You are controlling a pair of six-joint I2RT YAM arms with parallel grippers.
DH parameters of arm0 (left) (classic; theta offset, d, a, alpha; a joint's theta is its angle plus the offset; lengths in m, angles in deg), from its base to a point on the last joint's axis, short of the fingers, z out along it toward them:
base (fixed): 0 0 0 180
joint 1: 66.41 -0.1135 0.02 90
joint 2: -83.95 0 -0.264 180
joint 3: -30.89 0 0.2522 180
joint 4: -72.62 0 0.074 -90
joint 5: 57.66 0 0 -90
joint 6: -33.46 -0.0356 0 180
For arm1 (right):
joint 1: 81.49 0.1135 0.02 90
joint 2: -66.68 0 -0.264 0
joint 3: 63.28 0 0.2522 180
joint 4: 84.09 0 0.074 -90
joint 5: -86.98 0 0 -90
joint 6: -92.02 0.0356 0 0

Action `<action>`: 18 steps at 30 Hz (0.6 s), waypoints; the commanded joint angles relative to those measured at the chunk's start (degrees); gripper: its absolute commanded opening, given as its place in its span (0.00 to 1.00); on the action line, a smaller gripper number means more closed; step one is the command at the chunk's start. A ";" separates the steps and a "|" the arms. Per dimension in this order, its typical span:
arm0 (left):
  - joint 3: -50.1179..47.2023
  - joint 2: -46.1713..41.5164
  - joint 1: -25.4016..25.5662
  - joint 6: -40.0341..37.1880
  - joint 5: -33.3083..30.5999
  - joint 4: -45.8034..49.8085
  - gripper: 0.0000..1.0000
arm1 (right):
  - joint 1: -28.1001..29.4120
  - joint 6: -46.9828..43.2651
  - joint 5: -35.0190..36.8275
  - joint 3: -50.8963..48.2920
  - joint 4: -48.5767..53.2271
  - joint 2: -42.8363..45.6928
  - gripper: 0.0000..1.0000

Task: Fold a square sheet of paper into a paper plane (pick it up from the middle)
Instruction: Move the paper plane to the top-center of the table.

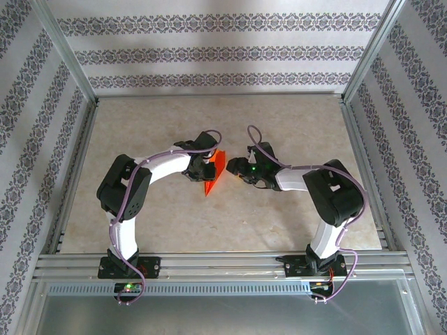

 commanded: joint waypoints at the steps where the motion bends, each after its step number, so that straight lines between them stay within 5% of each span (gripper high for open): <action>1: 1.75 0.77 0.71 -1.63 -1.99 3.16 0.16 | -0.69 -2.25 2.41 -1.09 1.57 2.38 0.55; 18: 9.99 3.36 -1.50 -4.74 -11.35 5.56 0.08 | -1.06 -8.18 8.57 -3.39 10.19 10.76 0.61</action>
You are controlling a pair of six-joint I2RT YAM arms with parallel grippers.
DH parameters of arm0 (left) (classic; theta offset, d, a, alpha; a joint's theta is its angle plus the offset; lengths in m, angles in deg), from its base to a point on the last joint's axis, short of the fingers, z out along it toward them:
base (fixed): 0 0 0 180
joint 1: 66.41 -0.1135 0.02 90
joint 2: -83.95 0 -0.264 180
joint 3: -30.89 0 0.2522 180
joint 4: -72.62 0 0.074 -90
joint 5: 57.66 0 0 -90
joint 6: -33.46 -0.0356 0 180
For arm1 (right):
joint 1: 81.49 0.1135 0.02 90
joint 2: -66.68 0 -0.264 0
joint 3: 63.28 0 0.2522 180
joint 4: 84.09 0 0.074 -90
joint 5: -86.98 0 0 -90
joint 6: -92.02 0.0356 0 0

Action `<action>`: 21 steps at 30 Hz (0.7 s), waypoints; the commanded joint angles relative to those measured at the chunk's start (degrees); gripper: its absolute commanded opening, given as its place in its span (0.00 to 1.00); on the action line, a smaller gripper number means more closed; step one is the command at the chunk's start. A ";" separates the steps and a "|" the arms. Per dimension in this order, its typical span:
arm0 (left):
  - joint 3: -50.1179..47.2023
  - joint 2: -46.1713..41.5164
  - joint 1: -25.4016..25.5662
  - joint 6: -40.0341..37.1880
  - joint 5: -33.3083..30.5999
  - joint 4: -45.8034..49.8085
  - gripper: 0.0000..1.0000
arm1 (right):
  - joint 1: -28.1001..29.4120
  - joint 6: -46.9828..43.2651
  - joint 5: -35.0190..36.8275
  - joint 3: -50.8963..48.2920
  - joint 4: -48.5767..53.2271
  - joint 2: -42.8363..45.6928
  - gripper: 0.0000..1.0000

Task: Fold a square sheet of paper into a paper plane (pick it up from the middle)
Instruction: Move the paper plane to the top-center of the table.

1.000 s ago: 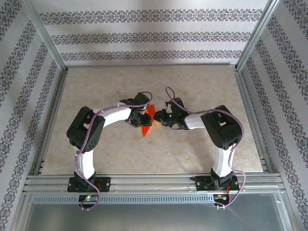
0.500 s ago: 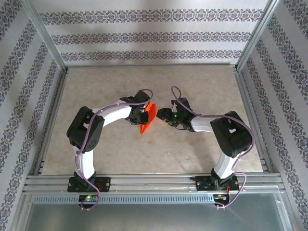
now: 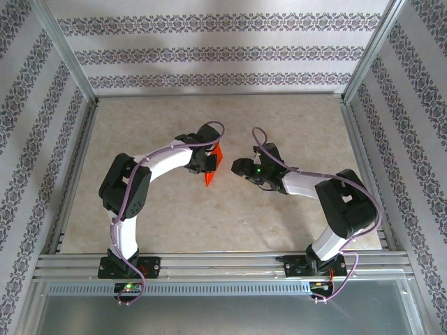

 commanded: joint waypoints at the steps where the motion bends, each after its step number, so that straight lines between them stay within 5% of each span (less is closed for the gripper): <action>1: 3.91 2.37 -1.57 -1.44 -4.42 2.60 0.08 | -0.62 -4.14 4.25 -0.83 4.70 3.76 0.62; 11: 16.39 11.18 -4.54 -0.06 -7.21 7.04 0.08 | -0.59 -12.06 13.84 -2.77 13.50 12.89 0.74; 21: 25.79 17.81 -4.98 -0.35 -7.31 13.36 0.15 | -0.68 -13.36 14.62 -2.87 14.39 13.68 0.75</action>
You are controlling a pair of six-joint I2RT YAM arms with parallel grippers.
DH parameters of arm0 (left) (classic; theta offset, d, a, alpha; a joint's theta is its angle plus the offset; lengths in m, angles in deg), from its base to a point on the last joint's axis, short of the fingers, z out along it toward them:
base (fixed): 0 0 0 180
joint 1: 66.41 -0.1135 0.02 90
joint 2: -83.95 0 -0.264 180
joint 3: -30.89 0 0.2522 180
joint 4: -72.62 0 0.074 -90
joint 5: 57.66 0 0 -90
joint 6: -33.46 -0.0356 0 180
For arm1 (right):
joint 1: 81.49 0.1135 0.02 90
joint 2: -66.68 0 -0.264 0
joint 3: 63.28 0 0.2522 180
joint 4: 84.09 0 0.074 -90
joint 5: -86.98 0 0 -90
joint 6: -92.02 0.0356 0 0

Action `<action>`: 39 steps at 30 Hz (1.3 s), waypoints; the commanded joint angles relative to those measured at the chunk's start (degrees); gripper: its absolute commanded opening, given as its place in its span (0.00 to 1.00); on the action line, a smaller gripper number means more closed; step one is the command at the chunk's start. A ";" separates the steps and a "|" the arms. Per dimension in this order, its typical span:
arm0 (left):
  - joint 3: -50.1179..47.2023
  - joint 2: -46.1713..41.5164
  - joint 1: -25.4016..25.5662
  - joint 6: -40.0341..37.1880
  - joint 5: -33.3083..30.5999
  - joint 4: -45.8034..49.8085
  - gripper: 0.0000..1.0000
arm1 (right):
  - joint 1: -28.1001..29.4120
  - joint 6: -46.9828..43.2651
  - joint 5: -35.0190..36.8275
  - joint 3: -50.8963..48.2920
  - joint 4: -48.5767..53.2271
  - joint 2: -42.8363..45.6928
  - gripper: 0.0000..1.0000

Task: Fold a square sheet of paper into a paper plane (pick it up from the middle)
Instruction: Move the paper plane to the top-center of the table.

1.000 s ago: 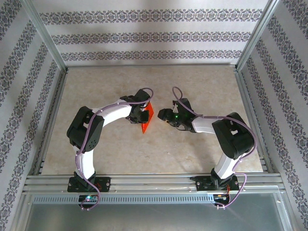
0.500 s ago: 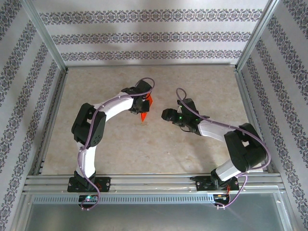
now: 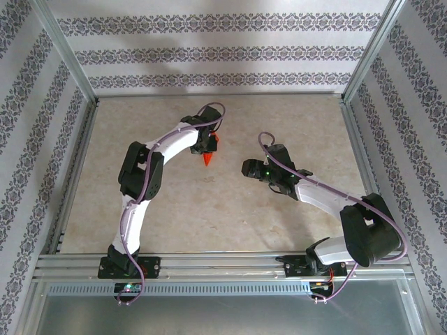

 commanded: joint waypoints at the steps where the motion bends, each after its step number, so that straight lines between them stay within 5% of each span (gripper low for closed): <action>1: 3.17 2.42 -0.50 -0.38 -0.97 5.90 0.15 | -0.68 -1.36 1.39 -0.90 0.91 -0.05 0.75; 39: 7.65 10.39 -0.22 -1.77 -2.36 8.91 0.32 | -0.71 -0.34 -0.02 -0.20 0.47 -2.12 0.75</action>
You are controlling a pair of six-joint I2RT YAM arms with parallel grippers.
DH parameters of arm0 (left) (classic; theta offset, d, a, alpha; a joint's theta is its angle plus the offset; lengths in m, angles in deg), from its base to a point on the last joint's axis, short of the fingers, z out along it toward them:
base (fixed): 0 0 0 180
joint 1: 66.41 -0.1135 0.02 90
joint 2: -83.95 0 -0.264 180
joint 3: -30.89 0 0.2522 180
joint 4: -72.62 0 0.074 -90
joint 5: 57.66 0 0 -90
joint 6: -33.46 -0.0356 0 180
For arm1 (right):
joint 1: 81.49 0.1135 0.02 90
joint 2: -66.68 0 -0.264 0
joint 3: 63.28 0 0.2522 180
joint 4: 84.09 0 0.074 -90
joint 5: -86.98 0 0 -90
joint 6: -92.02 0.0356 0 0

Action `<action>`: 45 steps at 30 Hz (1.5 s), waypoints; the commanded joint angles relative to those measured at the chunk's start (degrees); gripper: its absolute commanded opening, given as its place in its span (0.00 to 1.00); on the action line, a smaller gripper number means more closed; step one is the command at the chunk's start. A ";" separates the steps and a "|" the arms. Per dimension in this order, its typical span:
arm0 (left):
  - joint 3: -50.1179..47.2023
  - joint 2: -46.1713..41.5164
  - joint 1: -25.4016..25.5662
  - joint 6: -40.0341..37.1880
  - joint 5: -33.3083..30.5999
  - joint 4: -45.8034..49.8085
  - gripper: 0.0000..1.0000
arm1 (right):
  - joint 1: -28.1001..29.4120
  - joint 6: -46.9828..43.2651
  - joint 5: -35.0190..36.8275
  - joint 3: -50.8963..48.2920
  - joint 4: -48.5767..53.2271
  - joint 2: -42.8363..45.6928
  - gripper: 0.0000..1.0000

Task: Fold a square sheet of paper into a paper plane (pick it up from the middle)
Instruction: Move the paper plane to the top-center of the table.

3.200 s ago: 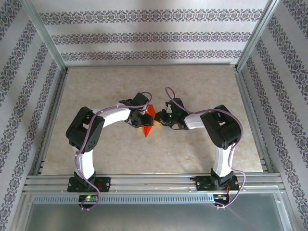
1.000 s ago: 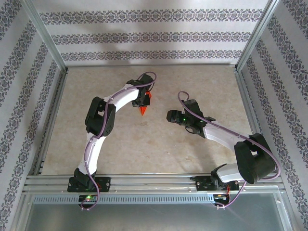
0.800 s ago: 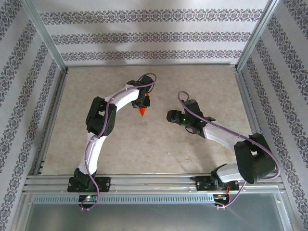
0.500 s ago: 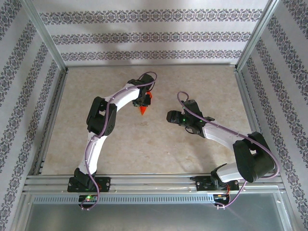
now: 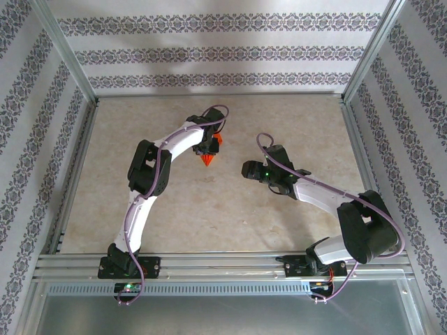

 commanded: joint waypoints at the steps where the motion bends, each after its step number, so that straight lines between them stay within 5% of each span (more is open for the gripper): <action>1: 0.87 3.45 -0.21 -1.03 -2.09 4.43 0.32 | -0.69 -0.19 -0.11 -0.20 0.20 -0.61 0.75; 14: 3.88 2.43 -0.15 -0.80 -1.16 6.10 0.33 | -0.68 -0.19 0.06 -0.02 0.33 -0.18 0.75; 28: -0.13 -13.08 -0.11 2.92 -1.74 2.16 0.42 | -1.34 -0.34 1.02 0.50 1.09 1.53 0.77; 36: -12.86 -29.57 -2.06 3.11 -6.57 -6.19 0.47 | -4.38 -5.01 6.07 3.30 7.61 9.11 0.82; 40: -26.47 -42.05 -4.66 1.67 -12.68 -15.27 0.61 | -6.07 -10.42 14.06 4.07 9.64 14.67 0.97; 45: -48.55 -57.95 -9.65 -2.85 -20.64 -30.48 0.91 | -8.91 -17.19 24.14 1.76 5.62 19.78 0.98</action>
